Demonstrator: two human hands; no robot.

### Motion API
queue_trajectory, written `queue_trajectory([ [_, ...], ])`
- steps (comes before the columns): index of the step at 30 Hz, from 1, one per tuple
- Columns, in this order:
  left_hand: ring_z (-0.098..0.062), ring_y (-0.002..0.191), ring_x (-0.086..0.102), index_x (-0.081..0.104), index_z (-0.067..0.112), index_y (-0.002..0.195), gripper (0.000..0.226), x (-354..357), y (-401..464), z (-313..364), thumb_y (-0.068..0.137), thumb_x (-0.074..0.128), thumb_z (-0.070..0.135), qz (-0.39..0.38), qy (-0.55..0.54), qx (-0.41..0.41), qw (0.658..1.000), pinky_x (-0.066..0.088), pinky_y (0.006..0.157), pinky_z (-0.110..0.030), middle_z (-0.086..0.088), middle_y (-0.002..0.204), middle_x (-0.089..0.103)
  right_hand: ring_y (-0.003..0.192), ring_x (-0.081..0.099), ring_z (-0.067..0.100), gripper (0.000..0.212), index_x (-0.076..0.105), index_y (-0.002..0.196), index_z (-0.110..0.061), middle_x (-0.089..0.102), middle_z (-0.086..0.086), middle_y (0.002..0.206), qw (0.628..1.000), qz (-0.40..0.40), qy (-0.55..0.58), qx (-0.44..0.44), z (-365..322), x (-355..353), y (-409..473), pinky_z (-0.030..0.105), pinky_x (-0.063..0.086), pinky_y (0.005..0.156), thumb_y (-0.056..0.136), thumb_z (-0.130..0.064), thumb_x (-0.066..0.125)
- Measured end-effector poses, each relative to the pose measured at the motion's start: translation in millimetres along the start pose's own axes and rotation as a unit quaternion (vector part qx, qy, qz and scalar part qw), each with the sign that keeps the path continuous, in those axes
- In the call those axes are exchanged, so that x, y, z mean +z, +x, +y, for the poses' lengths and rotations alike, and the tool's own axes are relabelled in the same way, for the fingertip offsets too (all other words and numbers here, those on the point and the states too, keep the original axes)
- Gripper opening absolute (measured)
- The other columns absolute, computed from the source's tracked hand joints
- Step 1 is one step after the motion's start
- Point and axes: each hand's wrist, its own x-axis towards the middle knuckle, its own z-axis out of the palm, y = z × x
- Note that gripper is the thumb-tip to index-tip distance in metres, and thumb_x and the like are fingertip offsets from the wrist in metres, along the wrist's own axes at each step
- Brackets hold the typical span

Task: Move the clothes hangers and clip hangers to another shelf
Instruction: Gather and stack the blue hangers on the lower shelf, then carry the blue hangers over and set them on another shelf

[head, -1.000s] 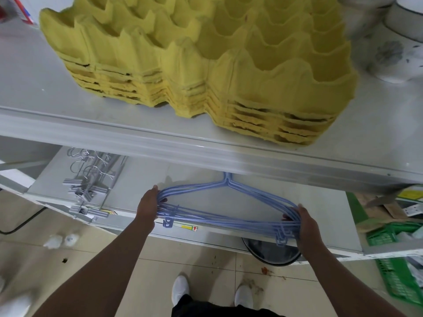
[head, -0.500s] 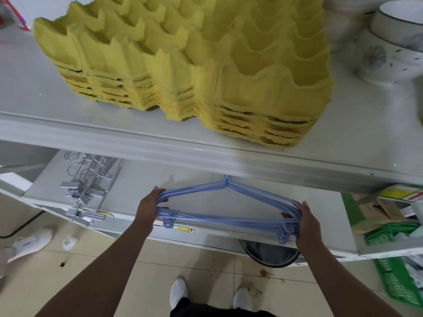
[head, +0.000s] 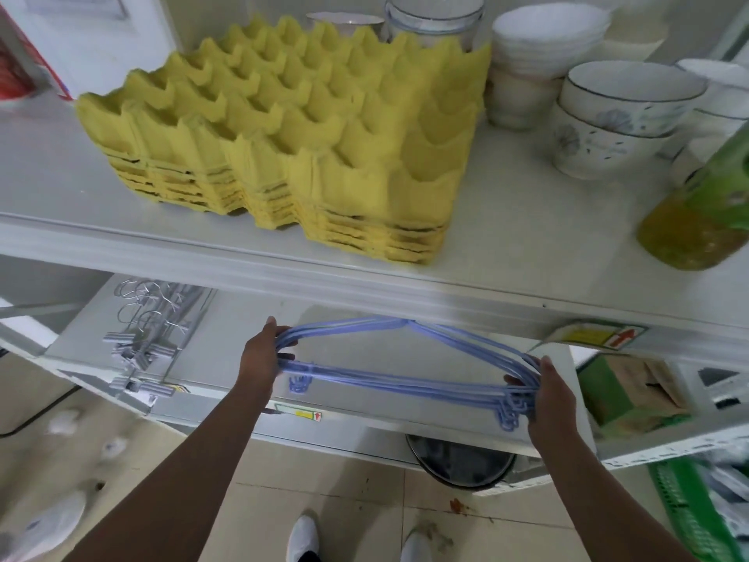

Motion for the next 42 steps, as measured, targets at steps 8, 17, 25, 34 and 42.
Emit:
queue_trajectory([
  [8,-0.032,0.077,0.063,0.066,-0.001,0.116,0.051,33,-19,33,0.100,0.044,0.043,-0.108,0.054,0.044,0.992,0.052,0.056,-0.030,-0.023,0.108,0.066,0.050,0.066,0.016,0.040,0.072,0.108,-0.016,0.069,0.006,0.072,0.997,0.077,0.024,-0.019,-12,-47,-43,0.028,0.054,0.050,0.099,-0.047,0.049],
  [17,-0.014,0.053,0.067,0.062,0.002,0.121,0.049,74,-42,43,0.100,0.042,0.043,-0.270,0.138,0.091,0.949,0.052,0.055,-0.030,-0.023,0.116,0.065,0.070,0.057,0.033,0.033,0.075,0.094,-0.022,0.063,0.018,0.080,0.965,0.251,0.073,-0.002,2,-104,-155,0.049,0.050,0.068,0.093,-0.050,0.057],
  [25,-0.032,0.080,0.069,0.061,0.001,0.123,0.051,159,-119,24,0.103,0.037,0.040,-0.377,0.198,0.082,0.901,0.051,0.062,-0.036,-0.025,0.121,0.064,0.059,0.063,0.029,0.035,0.071,0.098,-0.023,0.073,0.013,0.072,0.910,0.401,0.101,-0.015,19,-188,-245,0.037,0.048,0.063,0.095,-0.052,0.051],
  [34,-0.032,0.078,0.066,0.069,0.010,0.099,0.047,268,-234,-7,0.100,0.040,0.047,-0.448,0.242,0.095,0.856,0.051,0.069,-0.037,-0.018,0.099,0.070,0.050,0.061,0.021,0.039,0.071,0.097,-0.015,0.068,0.007,0.070,0.842,0.505,0.188,-0.035,29,-299,-317,0.029,0.047,0.053,0.095,-0.048,0.051],
  [42,-0.020,0.060,0.065,0.068,0.012,0.080,0.046,332,-280,-16,0.100,0.041,0.044,-0.457,0.246,0.100,0.849,0.048,0.064,-0.031,-0.014,0.080,0.068,0.060,0.066,0.024,0.042,0.074,0.093,-0.018,0.073,0.013,0.081,0.837,0.521,0.160,-0.036,10,-359,-314,0.029,0.051,0.054,0.093,-0.052,0.048],
])
